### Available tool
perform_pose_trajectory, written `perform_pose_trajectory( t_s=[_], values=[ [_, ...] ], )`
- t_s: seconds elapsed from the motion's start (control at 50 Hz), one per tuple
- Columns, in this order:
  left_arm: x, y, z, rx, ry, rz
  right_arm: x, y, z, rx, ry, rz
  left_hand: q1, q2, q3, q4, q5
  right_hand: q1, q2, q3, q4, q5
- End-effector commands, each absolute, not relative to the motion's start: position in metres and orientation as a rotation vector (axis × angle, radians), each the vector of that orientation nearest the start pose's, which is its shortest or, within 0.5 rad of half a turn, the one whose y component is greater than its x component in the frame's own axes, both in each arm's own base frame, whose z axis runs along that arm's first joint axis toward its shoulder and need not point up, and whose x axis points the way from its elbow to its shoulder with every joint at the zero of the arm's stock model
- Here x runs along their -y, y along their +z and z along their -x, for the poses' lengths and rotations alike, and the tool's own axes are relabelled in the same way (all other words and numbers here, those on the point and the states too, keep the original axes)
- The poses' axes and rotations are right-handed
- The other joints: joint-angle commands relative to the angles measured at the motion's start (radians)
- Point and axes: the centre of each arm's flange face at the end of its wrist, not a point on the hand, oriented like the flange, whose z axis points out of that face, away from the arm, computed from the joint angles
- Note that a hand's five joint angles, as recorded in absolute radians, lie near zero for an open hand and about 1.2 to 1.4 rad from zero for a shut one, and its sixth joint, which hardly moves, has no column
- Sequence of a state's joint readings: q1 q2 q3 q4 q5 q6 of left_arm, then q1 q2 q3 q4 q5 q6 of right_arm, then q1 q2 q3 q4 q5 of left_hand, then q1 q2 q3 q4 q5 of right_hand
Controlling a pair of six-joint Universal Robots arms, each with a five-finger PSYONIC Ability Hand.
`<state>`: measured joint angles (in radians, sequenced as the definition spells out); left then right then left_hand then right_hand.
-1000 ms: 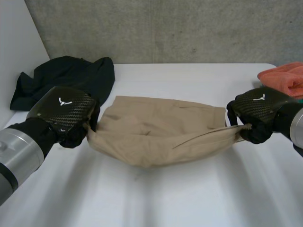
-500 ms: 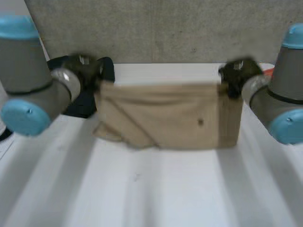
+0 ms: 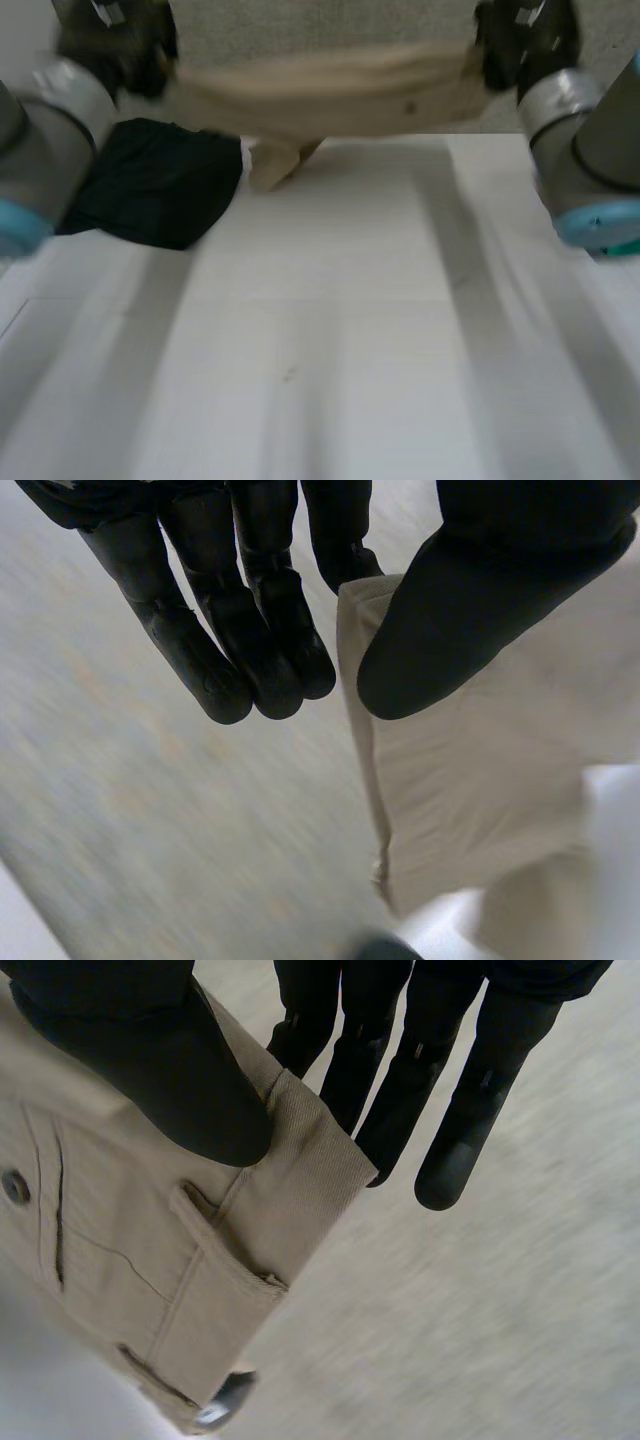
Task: Fold the laundry.
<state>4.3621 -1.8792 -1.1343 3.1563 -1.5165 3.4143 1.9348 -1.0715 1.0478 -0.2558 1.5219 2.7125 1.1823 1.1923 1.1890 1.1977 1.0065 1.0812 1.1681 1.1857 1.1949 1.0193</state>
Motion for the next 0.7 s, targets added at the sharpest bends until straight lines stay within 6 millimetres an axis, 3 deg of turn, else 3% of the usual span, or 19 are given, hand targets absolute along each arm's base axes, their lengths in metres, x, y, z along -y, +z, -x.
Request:
perform_pose_trajectory(
  t_s=[0.02, 0.06, 0.14, 0.2, 0.32, 0.36, 0.42, 0.48, 0.52, 0.6, 0.68, 0.7],
  values=[
    [0.294, 0.245, 0.271, -2.278, -2.179, -0.877, 0.357, 0.219, -0.279, -2.004, -2.171, 0.981, 0.214, 0.204, 0.207, 0.199, 0.215, 0.315, 0.228, 0.211, 0.201, 0.202],
    [0.285, 0.22, 0.271, -2.346, -2.085, -0.918, 0.352, 0.193, -0.272, -2.081, -2.085, 1.015, 0.214, 0.204, 0.207, 0.199, 0.215, 0.315, 0.228, 0.211, 0.201, 0.202],
    [0.27, 0.2, 0.266, -2.411, -1.966, -0.979, 0.34, 0.17, -0.261, -2.181, -1.977, 1.07, 0.214, 0.204, 0.207, 0.199, 0.215, 0.315, 0.228, 0.211, 0.201, 0.202],
    [0.258, 0.198, 0.262, -2.431, -1.914, -1.008, 0.326, 0.165, -0.255, -2.235, -1.9, 1.127, 0.214, 0.204, 0.207, 0.199, 0.215, 0.315, 0.228, 0.211, 0.201, 0.202],
    [0.199, 0.215, 0.238, -2.487, -1.68, -1.153, 0.261, 0.187, -0.234, -2.342, -1.55, 1.486, 0.214, 0.204, 0.207, 0.199, 0.215, 0.315, 0.228, 0.211, 0.201, 0.202],
    [0.17, 0.221, 0.229, -2.494, -1.548, -1.268, 0.231, 0.194, -0.22, -2.377, -1.303, 1.688, 0.214, 0.204, 0.207, 0.199, 0.215, 0.315, 0.228, 0.211, 0.201, 0.202],
    [0.135, 0.23, 0.22, -2.49, -1.388, -1.435, 0.205, 0.204, -0.201, -2.371, -1.009, 1.894, 0.214, 0.204, 0.207, 0.199, 0.215, 0.315, 0.228, 0.211, 0.201, 0.202],
    [0.115, 0.238, 0.216, -2.502, -1.303, -1.564, 0.2, 0.21, -0.197, -2.34, -0.962, 1.972, 0.214, 0.204, 0.207, 0.199, 0.215, 0.315, 0.228, 0.211, 0.201, 0.202],
    [0.113, 0.239, 0.218, -2.501, -1.304, -1.594, 0.202, 0.21, -0.198, -2.352, -0.99, 1.951, 0.214, 0.204, 0.207, 0.199, 0.215, 0.315, 0.228, 0.211, 0.201, 0.202],
    [0.131, 0.241, 0.226, -2.456, -1.388, -1.593, 0.216, 0.212, -0.199, -2.398, -1.102, 1.848, 0.214, 0.204, 0.207, 0.199, 0.215, 0.315, 0.228, 0.211, 0.201, 0.202],
    [0.165, 0.239, 0.244, -2.366, -1.504, -1.547, 0.24, 0.202, -0.204, -2.449, -1.218, 1.675, 0.214, 0.204, 0.207, 0.199, 0.215, 0.315, 0.228, 0.211, 0.201, 0.202],
    [0.181, 0.239, 0.254, -2.314, -1.569, -1.512, 0.249, 0.198, -0.206, -2.471, -1.266, 1.601, 0.214, 0.204, 0.207, 0.199, 0.215, 0.315, 0.228, 0.211, 0.201, 0.202]
  ],
)
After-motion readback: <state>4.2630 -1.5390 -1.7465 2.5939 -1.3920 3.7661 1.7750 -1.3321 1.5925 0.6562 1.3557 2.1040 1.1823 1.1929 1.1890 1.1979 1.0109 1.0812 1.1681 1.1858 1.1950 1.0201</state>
